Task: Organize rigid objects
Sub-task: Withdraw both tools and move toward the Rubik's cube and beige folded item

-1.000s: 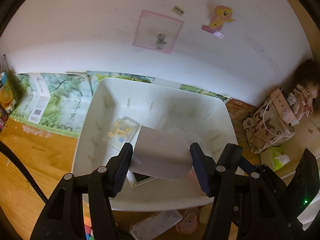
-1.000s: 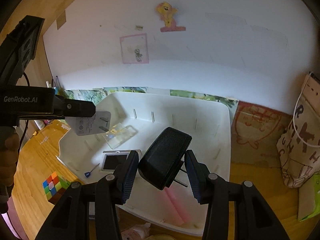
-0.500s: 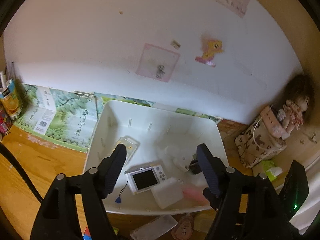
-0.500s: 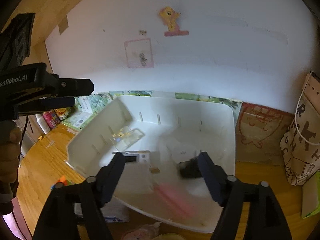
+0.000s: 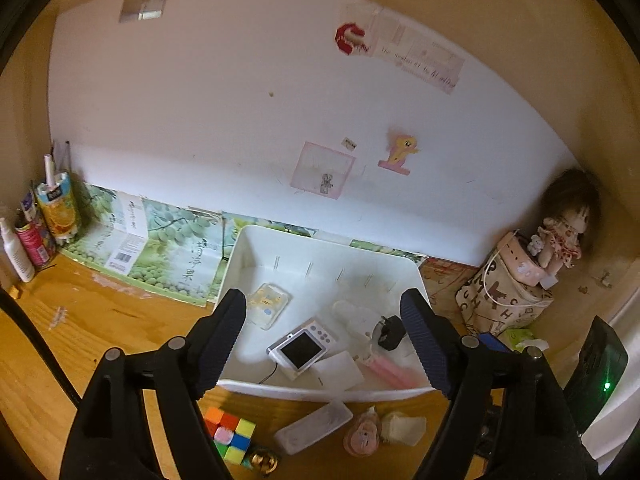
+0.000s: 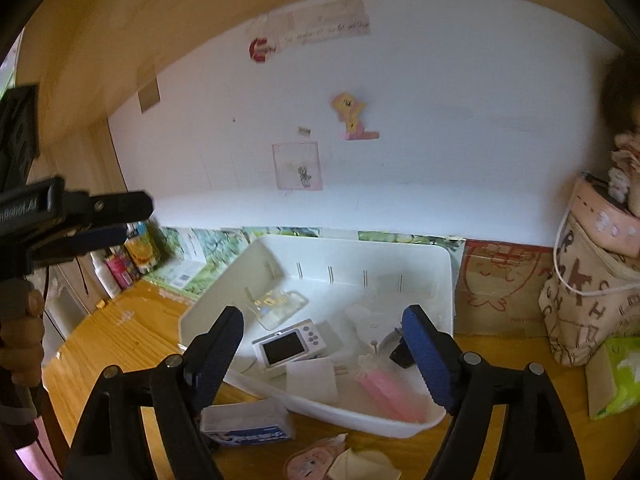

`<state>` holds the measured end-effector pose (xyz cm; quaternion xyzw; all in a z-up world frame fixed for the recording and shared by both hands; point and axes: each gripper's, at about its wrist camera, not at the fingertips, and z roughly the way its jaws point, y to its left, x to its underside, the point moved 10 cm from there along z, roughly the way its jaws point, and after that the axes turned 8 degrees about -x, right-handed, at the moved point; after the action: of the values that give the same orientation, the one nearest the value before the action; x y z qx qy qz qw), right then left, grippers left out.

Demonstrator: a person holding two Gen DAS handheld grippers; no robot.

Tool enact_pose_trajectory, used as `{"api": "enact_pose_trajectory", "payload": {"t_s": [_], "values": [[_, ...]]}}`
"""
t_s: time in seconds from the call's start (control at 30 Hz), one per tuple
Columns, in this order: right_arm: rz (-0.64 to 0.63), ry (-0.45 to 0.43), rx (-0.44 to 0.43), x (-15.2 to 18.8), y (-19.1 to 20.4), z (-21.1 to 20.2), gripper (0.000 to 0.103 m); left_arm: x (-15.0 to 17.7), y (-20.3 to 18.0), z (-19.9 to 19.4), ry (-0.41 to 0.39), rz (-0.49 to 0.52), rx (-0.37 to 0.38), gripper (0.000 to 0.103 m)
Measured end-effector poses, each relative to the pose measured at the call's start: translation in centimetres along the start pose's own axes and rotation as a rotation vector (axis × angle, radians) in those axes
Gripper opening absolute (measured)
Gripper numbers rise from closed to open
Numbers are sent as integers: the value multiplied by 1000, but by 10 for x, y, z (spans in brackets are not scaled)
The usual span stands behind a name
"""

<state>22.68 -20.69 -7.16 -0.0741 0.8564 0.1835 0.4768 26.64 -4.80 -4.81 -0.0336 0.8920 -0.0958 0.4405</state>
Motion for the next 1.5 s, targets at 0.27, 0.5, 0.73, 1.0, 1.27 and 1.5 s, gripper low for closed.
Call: {"api": "enact_pose_trajectory", "payload": {"t_s": [0.27, 0.5, 0.73, 1.0, 1.27, 1.5], "values": [[69, -17, 0, 14, 5, -26, 83, 17, 17, -36, -27, -27, -27, 83], [126, 17, -16, 35, 10, -34, 84, 41, 35, -53, -8, -49, -69, 87], [187, 97, -46, 69, 15, -34, 84, 68, 50, -57, 51, -81, -106, 87], [245, 173, -50, 107, 16, -34, 84, 108, 69, -49, 158, -100, -182, 87], [344, 247, -50, 134, 3, -28, 84, 146, 75, -30, 297, -85, -239, 87], [462, 326, -50, 157, -19, -21, 83, 164, 66, -12, 380, -25, -261, 87]]}}
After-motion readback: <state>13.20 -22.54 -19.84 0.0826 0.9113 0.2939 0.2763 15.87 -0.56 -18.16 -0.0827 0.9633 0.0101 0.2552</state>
